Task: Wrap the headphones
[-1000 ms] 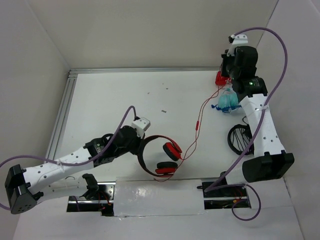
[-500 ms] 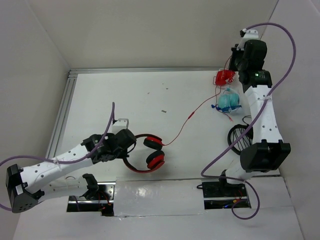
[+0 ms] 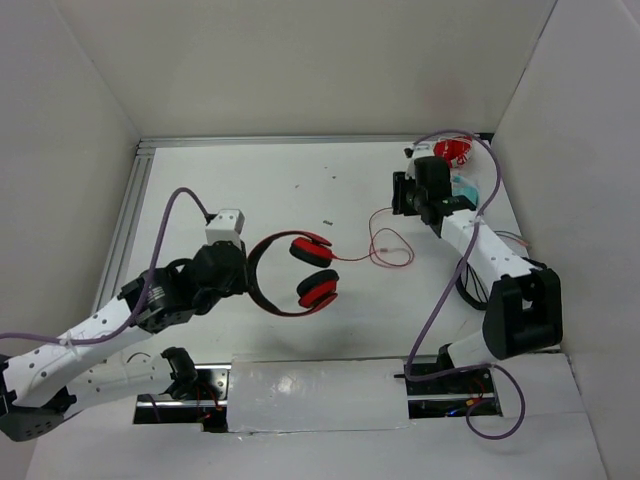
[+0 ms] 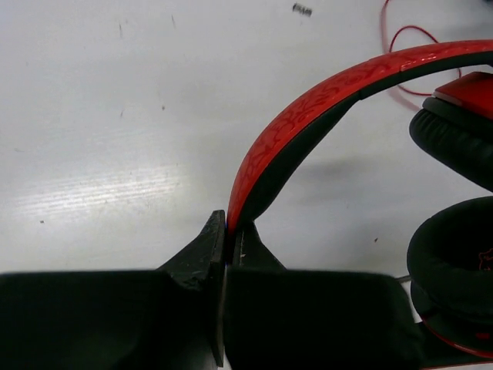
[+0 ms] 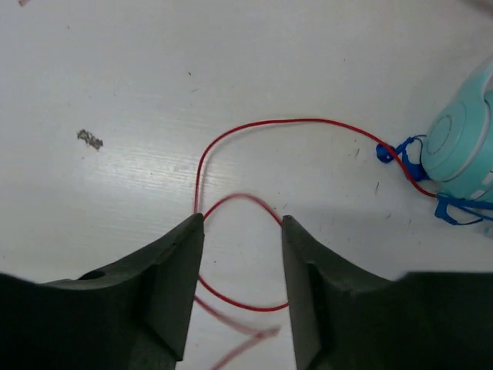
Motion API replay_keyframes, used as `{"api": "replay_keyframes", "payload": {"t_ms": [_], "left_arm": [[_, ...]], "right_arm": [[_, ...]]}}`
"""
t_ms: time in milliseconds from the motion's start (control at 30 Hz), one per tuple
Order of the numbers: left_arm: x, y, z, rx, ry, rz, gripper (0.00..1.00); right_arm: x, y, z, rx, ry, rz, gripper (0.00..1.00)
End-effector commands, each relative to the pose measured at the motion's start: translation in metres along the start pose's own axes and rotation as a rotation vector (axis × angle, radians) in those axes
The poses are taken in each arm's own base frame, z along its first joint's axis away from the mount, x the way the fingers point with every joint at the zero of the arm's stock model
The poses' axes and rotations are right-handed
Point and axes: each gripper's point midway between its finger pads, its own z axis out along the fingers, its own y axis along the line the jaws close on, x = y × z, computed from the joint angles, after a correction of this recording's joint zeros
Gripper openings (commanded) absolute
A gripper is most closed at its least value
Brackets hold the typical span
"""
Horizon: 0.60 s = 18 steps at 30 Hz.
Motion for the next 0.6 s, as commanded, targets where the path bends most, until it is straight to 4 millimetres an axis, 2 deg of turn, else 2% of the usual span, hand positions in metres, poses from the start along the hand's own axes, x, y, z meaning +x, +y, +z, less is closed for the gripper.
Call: {"api": "replay_keyframes", "payload": {"t_ms": [0, 100, 133, 167, 233, 267, 300, 367, 433, 467, 533, 567], "left_arm": [[-0.053, -0.014, -0.018, 0.063, -0.164, -0.057, 0.00], [-0.061, -0.008, -0.023, 0.038, -0.187, -0.073, 0.00], [-0.069, -0.008, -0.026, 0.034, -0.211, -0.076, 0.00], [-0.076, -0.012, -0.026, 0.047, -0.235, -0.075, 0.00], [-0.092, -0.018, -0.031, 0.069, -0.282, -0.046, 0.00], [-0.101, -0.024, -0.030, 0.077, -0.310, -0.039, 0.00], [-0.108, -0.026, -0.030, 0.076, -0.328, -0.028, 0.00], [-0.122, -0.028, -0.029, 0.047, -0.356, -0.008, 0.00], [-0.139, -0.025, -0.031, 0.026, -0.379, -0.016, 0.00], [-0.150, -0.021, -0.024, 0.015, -0.388, -0.032, 0.00], [-0.167, -0.016, -0.018, 0.026, -0.415, -0.006, 0.00], [-0.176, -0.011, -0.013, 0.054, -0.416, -0.015, 0.00]], "right_arm": [[-0.043, 0.014, -0.019, -0.059, -0.193, 0.066, 0.54], [-0.049, 0.017, -0.041, -0.074, -0.257, 0.031, 0.68], [-0.053, 0.019, -0.049, -0.080, -0.285, 0.022, 0.69], [-0.059, 0.029, -0.066, -0.137, -0.323, 0.003, 0.71], [-0.047, 0.036, -0.077, -0.164, -0.328, -0.011, 0.72], [-0.041, 0.038, -0.089, -0.176, -0.348, -0.014, 0.73], [-0.038, 0.041, -0.095, -0.186, -0.365, -0.006, 0.81], [-0.029, 0.053, -0.108, -0.226, -0.386, -0.017, 0.82], [-0.017, 0.063, -0.125, -0.285, -0.421, 0.001, 0.84], [-0.004, 0.073, -0.136, -0.356, -0.430, -0.009, 0.93], [0.005, 0.085, -0.147, -0.429, -0.452, -0.007, 0.96], [0.025, 0.092, -0.145, -0.462, -0.428, -0.016, 1.00]]}}
